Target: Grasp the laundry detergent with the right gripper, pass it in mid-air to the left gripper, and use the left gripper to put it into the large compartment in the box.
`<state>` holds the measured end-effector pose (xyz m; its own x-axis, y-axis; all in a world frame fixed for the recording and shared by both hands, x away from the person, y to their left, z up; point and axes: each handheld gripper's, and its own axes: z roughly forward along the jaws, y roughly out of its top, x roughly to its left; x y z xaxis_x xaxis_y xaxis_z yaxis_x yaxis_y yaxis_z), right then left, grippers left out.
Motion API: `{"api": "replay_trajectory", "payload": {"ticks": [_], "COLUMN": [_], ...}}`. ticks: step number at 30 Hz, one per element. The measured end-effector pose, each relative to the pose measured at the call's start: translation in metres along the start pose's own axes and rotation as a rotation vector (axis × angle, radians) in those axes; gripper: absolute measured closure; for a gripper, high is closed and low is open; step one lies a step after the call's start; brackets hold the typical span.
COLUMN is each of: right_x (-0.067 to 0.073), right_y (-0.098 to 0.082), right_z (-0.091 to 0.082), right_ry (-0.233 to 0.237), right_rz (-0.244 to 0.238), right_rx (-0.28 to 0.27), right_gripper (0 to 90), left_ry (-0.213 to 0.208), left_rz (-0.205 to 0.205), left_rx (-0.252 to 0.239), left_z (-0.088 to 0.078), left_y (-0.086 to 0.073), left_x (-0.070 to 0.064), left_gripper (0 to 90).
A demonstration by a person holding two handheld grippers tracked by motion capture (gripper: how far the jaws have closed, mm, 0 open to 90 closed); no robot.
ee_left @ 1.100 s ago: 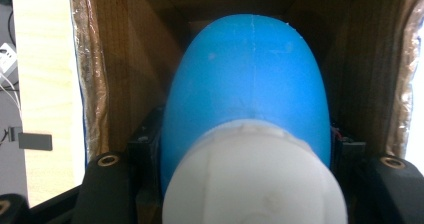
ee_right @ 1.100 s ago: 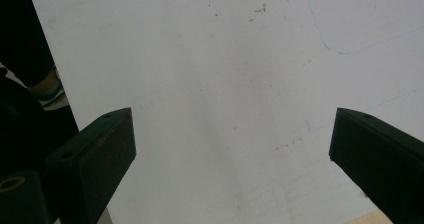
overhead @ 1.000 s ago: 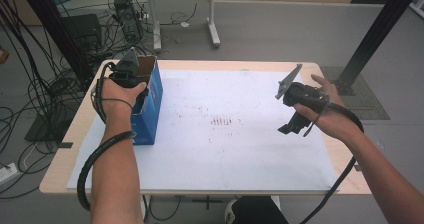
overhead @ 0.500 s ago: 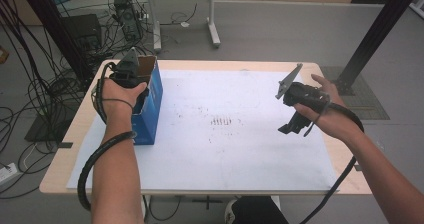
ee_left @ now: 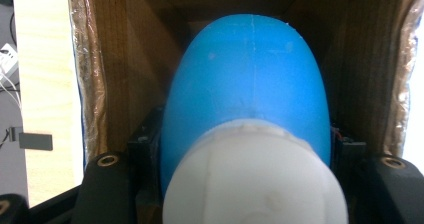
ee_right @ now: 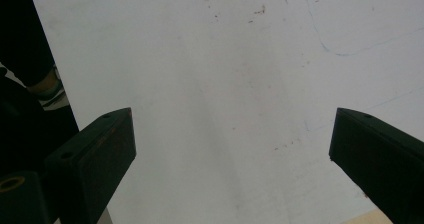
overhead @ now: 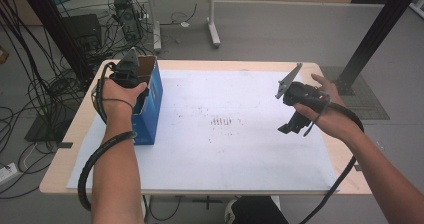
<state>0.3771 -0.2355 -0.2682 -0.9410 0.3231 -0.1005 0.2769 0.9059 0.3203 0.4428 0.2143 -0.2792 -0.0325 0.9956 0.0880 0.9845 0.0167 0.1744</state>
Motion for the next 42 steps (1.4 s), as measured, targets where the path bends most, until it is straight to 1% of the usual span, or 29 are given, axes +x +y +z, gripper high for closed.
{"api": "replay_trajectory", "payload": {"ticks": [7,13,17,20,22,28,30,32,35,37,40,42], "right_x": [0.001,0.001,0.002,0.002,0.002,0.003,0.003,0.003,0.004,0.003,0.002,0.001], "right_y": [0.0,0.001,0.002,0.003,0.004,0.008,0.009,0.01,0.012,0.013,0.013,0.014], "right_z": [0.0,0.0,0.0,0.0,0.0,-0.001,-0.001,-0.001,-0.001,-0.001,-0.001,0.0], "right_ry": [0.001,0.003,0.003,0.002,0.002,0.002,0.001,0.002,0.002,0.0,0.003,0.005], "right_rz": [0.0,-0.003,-0.008,-0.008,-0.012,-0.018,-0.019,-0.022,-0.023,-0.019,-0.013,-0.008], "right_rx": [0.0,0.001,0.0,0.0,-0.002,-0.005,-0.004,-0.006,-0.006,-0.008,-0.007,-0.007], "right_gripper": [4.6,4.6,4.6,4.6,4.6,4.6,4.6,4.6,4.6,4.6,4.6,4.6], "left_ry": [-0.005,-0.005,0.006,0.01,0.02,0.034,0.031,0.037,0.03,0.036,0.027,0.013], "left_rz": [-0.001,0.001,0.009,0.014,0.023,0.032,0.037,0.048,0.06,0.074,0.088,0.09], "left_rx": [-0.002,-0.007,-0.009,-0.014,-0.017,-0.036,-0.039,-0.044,-0.058,-0.065,-0.082,-0.098], "left_z": [0.0,0.0,-0.003,-0.007,-0.009,-0.021,-0.025,-0.03,-0.039,-0.045,-0.056,-0.064], "left_y": [0.0,-0.002,-0.001,-0.001,-0.001,-0.001,-0.001,-0.002,-0.003,-0.005,-0.007,-0.009], "left_x": [0.0,0.002,0.003,0.002,0.002,0.002,0.001,0.0,-0.002,-0.003,-0.003,-0.005], "left_gripper": [36.6,33.2,30.2,29.5,29.1,25.4,24.2,23.0,21.2,20.0,17.8,16.2]}}
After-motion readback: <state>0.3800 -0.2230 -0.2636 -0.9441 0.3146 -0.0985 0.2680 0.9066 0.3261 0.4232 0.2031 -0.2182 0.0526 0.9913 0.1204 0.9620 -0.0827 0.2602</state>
